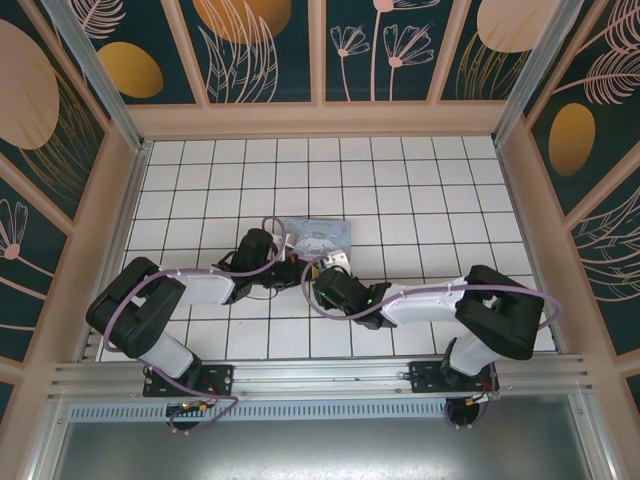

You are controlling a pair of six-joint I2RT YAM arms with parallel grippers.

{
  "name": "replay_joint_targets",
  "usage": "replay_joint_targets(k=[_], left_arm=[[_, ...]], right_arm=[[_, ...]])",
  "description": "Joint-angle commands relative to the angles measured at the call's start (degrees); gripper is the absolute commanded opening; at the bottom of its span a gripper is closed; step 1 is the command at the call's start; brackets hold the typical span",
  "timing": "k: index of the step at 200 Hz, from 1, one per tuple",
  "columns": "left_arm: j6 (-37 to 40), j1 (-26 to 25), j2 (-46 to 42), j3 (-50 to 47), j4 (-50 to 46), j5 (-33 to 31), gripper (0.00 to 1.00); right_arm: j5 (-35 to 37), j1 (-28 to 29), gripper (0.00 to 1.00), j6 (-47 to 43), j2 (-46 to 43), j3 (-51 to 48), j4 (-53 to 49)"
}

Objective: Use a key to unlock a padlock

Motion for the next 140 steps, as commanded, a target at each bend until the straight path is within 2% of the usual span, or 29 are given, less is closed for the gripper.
replay_joint_targets(k=[1, 77, 114, 140], left_arm=[[1.4, 0.1, 0.6, 1.4, 0.0, 2.3, 0.00], [1.3, 0.1, 1.1, 1.2, 0.5, 2.8, 0.00], [1.5, 0.1, 1.3, 0.6, 0.6, 3.1, 0.00], [1.5, 0.2, 1.5, -0.1, 1.0, 3.3, 0.00]], right_arm=[[4.2, 0.2, 0.46, -1.5, 2.3, 2.8, -1.7], [7.9, 0.1, 0.39, -1.3, 7.0, 7.0, -2.7], [8.3, -1.1, 0.31, -1.3, 6.5, 7.3, -1.3], [6.9, -2.2, 0.22, -2.8, 5.7, 7.8, 0.7]])
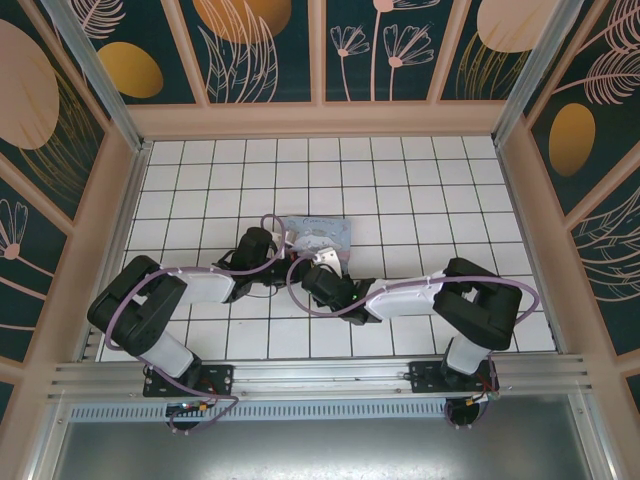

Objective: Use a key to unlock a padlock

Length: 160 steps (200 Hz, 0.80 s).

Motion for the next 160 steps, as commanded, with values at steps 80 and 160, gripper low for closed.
replay_joint_targets(k=[80, 160], left_arm=[[1.7, -0.3, 1.7, -1.9, 0.6, 3.9, 0.00], [1.4, -0.3, 3.3, -0.6, 0.0, 3.3, 0.00]], right_arm=[[-22.5, -12.3, 0.00, 0.9, -10.5, -7.7, 20.5], [-32.0, -17.5, 0.26, 6.3, -16.2, -15.6, 24.8]])
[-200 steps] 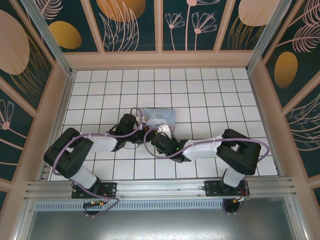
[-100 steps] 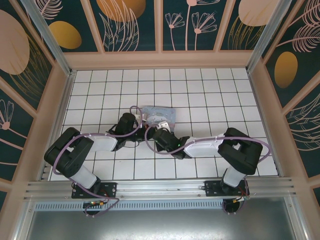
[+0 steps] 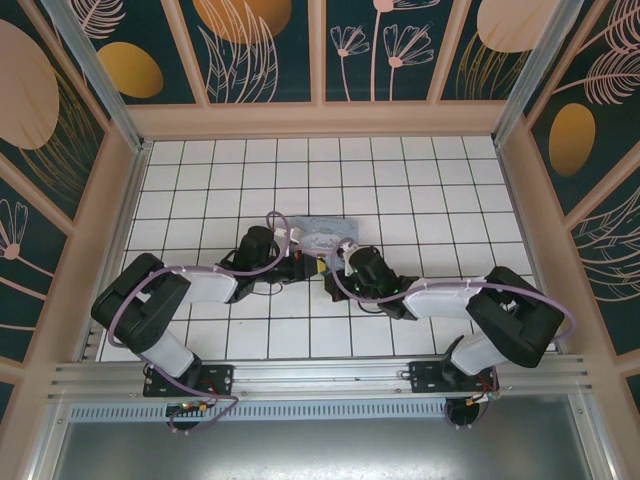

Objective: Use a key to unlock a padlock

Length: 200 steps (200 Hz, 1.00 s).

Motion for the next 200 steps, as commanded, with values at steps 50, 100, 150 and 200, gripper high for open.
replay_joint_targets(k=[50, 100, 150, 200], left_arm=[[1.1, 0.5, 2.8, 0.9, -7.8, 0.5, 0.00], [1.5, 0.5, 2.9, 2.0, -9.0, 0.7, 0.00], [1.6, 0.5, 3.0, 2.0, -9.2, 0.8, 0.00], [1.7, 0.5, 2.9, 2.3, -9.6, 1.0, 0.00]], right_arm=[[10.0, -2.2, 0.41, 2.3, -11.3, -1.1, -6.4], [21.9, 4.0, 0.44, -2.3, -10.0, 2.2, -15.5], [32.0, 11.9, 0.46, -6.2, 1.1, 8.2, -17.6], [32.6, 13.1, 0.45, -7.4, 8.1, 11.8, -16.9]])
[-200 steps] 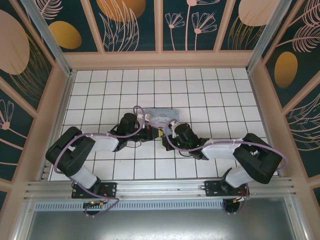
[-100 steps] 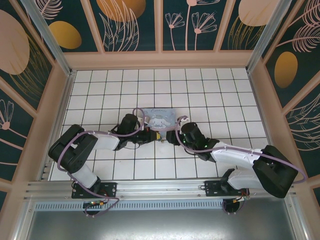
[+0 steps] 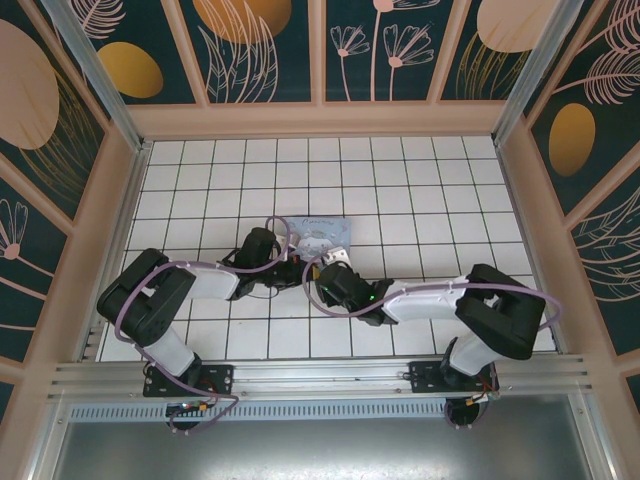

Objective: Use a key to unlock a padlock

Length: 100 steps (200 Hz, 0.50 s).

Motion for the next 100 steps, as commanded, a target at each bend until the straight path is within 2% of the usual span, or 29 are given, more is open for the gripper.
replay_joint_targets(k=[1, 57, 100], left_arm=[[-0.3, -0.2, 0.6, 1.4, -1.5, 2.6, 0.00], [0.0, -0.3, 0.6, 1.4, -1.8, 2.7, 0.00], [0.0, -0.2, 1.0, 1.7, -1.7, 2.8, 0.00]], right_arm=[[2.5, 0.4, 0.45, -1.8, 2.3, 2.2, -0.5], [2.2, 0.8, 0.44, -1.7, 4.8, 2.8, 0.5], [5.5, 3.8, 0.44, 1.7, 0.4, -0.7, 0.8]])
